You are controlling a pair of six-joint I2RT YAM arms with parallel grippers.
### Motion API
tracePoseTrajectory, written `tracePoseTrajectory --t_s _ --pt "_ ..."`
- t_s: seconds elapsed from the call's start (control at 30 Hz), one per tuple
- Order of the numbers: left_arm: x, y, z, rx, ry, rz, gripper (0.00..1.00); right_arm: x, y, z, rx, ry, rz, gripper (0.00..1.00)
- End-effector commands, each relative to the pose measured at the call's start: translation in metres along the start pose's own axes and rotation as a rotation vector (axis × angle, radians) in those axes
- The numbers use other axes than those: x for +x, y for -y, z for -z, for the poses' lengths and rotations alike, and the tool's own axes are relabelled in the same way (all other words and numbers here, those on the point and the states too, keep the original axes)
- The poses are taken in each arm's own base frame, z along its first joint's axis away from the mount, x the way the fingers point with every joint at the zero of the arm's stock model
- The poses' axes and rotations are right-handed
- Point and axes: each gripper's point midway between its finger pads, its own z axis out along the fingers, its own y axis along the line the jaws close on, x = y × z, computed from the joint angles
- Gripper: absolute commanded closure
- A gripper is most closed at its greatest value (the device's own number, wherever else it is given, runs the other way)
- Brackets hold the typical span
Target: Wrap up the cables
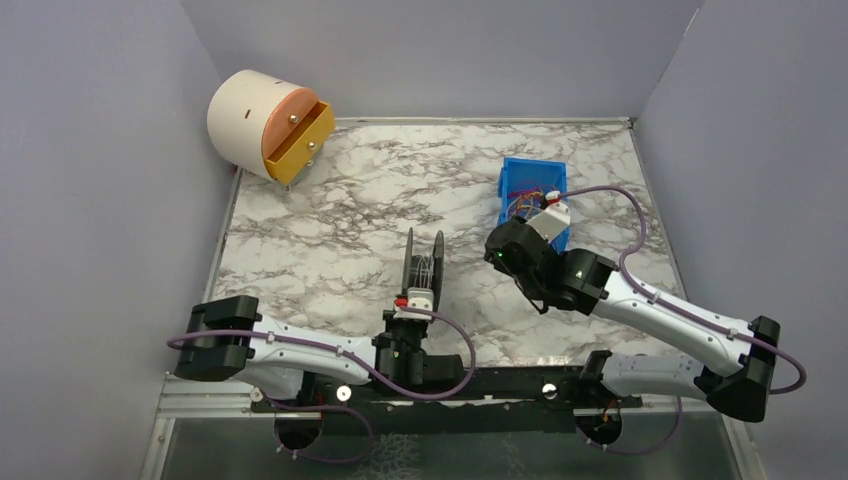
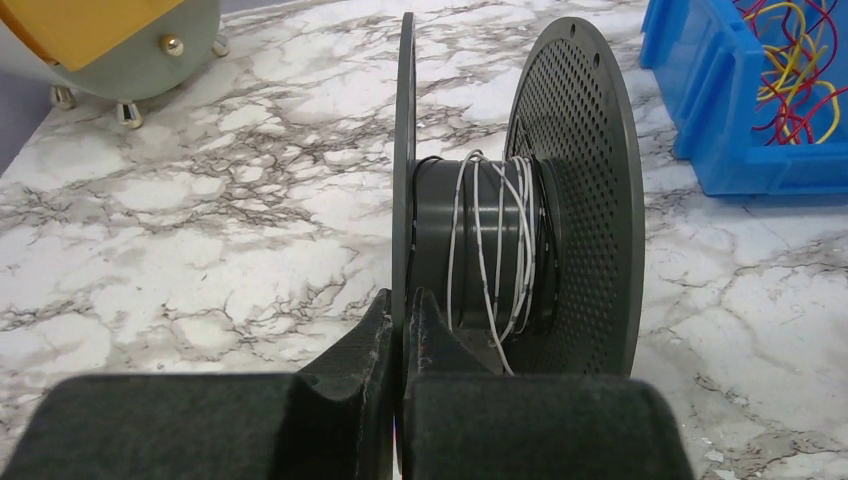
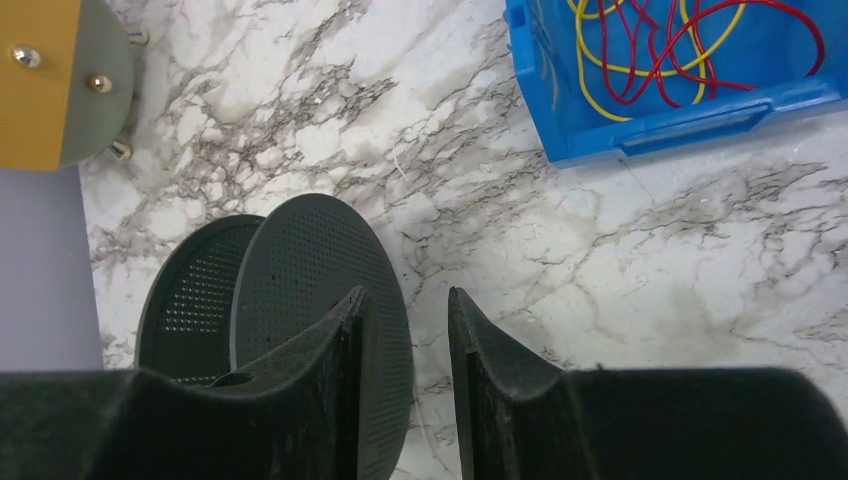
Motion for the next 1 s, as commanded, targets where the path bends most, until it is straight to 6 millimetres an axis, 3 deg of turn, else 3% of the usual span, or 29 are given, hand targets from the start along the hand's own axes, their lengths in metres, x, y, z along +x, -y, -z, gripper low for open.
tracePoseTrajectory --t_s 0.0,0.33,0.43,0.53,0.77,0.97 --pt "-0.022 -0.009 -0.003 -0.021 0.019 0.004 1.0 -0.008 0.006 0.001 -0.01 0.045 0.067 0.63" --pt "-0.056 -0.02 -0.02 -0.075 -0.03 -0.105 1.0 0.001 0.0 0.002 -0.086 0.01 0.165 0.63" --pt "-0.067 -0.009 -0.036 0.003 -0.081 -0.153 1.0 0.001 -0.002 0.004 -0.115 0.011 0.202 0.62" --pt "-0.084 -0.004 -0.047 0.115 -0.051 -0.049 1.0 -0.002 0.002 0.004 -0.106 0.022 0.216 0.62" --pt "-0.122 -0.013 -0.078 0.061 -0.03 -0.176 1.0 -0.004 0.01 0.006 -0.11 0.04 0.234 0.62" --pt "-0.144 -0.022 -0.107 -0.008 -0.042 -0.323 1.0 -0.006 0.014 0.008 -0.115 0.053 0.271 0.62"
